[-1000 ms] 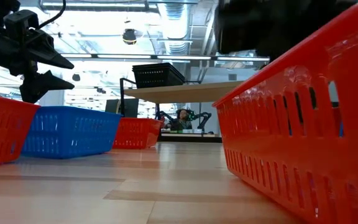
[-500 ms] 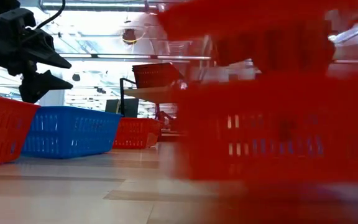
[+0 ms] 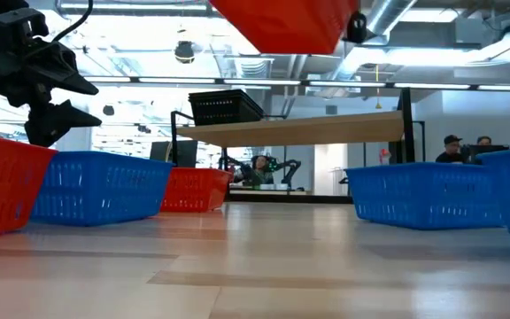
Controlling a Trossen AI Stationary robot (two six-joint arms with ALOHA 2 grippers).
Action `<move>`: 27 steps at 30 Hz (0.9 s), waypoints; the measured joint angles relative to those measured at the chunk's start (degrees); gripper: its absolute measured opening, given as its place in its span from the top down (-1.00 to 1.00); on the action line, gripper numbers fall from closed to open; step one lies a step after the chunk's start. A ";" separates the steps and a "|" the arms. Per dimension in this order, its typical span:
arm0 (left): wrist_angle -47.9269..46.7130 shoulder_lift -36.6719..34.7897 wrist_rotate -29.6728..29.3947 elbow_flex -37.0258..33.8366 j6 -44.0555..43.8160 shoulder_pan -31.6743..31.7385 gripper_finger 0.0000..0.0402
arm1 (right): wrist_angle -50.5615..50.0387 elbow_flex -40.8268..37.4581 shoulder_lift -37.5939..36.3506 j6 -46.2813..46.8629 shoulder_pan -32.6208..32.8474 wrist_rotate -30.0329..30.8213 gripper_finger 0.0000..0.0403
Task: Stack baskets on shelf by color
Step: Put the bottom right red bin on the shelf
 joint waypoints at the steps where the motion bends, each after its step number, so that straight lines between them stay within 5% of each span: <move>1: 0.03 0.00 0.06 0.00 -0.01 0.00 -0.12 | -1.85 1.47 -0.61 -1.96 -2.56 0.34 0.98; 13: 0.11 0.00 0.54 -0.01 -0.02 0.00 -0.12 | -13.49 14.09 2.64 -29.57 -32.82 -1.41 0.98; 27: 0.20 -0.09 2.94 0.00 -0.24 0.00 -0.12 | -15.48 16.80 12.34 -43.26 -38.74 -7.67 0.94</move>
